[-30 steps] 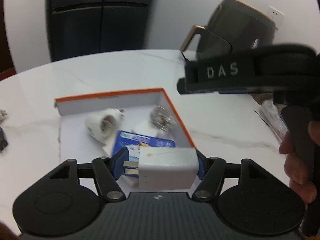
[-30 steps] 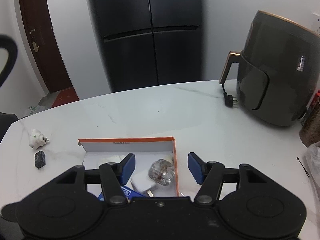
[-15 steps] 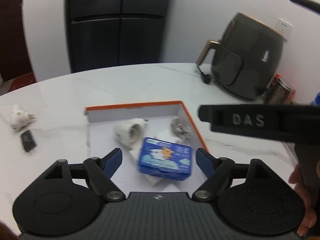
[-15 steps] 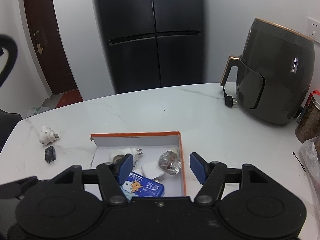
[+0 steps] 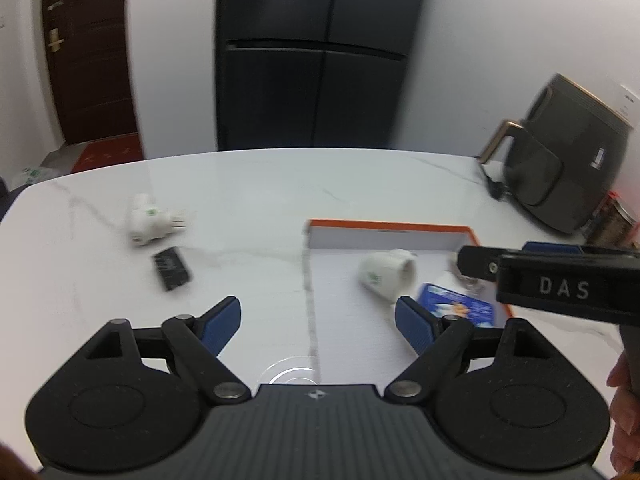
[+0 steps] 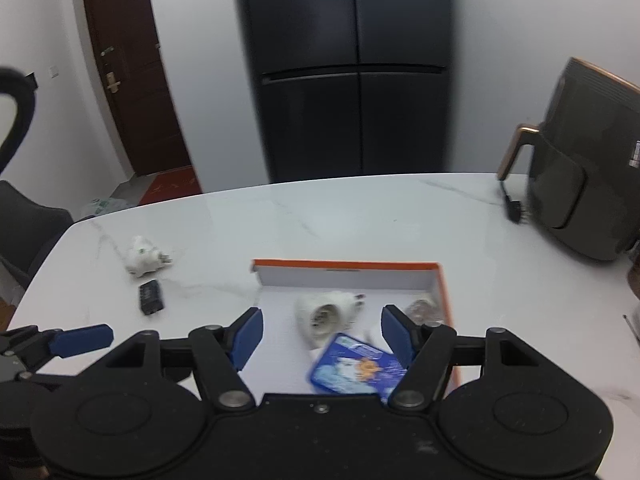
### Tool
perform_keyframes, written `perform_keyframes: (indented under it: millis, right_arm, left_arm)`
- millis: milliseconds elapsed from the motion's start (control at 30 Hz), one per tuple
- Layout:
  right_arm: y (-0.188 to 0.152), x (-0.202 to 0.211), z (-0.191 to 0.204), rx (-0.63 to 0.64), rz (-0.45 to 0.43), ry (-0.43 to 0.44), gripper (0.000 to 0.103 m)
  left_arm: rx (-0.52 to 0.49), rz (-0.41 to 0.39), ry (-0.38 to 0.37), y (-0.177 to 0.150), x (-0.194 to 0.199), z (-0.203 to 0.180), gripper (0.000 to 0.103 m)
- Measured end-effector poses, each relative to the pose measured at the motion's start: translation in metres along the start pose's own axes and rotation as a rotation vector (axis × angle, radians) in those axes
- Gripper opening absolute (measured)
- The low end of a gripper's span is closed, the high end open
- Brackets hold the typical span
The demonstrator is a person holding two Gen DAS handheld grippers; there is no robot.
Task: Organize rigid objects
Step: 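Lift both open tools and move them back toward the white plug adapter and black charger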
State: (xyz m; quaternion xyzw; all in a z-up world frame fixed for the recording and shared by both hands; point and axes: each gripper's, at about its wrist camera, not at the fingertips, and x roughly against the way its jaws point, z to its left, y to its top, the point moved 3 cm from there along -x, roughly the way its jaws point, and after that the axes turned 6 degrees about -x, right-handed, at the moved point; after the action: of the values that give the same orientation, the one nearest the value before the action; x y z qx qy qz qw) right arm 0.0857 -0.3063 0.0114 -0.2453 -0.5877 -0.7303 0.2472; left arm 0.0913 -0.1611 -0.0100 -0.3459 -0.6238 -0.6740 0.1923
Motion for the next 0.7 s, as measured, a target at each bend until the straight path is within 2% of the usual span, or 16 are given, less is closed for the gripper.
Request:
perform_keyframes:
  millis: [433,700]
  right_arm:
    - [-0.008,-0.024,0.077,0.052,0.027,0.050,0.078]
    - [-0.013,-0.046,0.109,0.060,0.056,0.059,0.078]
  left_arm:
    - [0.064,0.009,0.078,-0.005,0.008,0.079,0.088]
    - [0.079,0.020,0.090,-0.006,0.001,0.116,0.088]
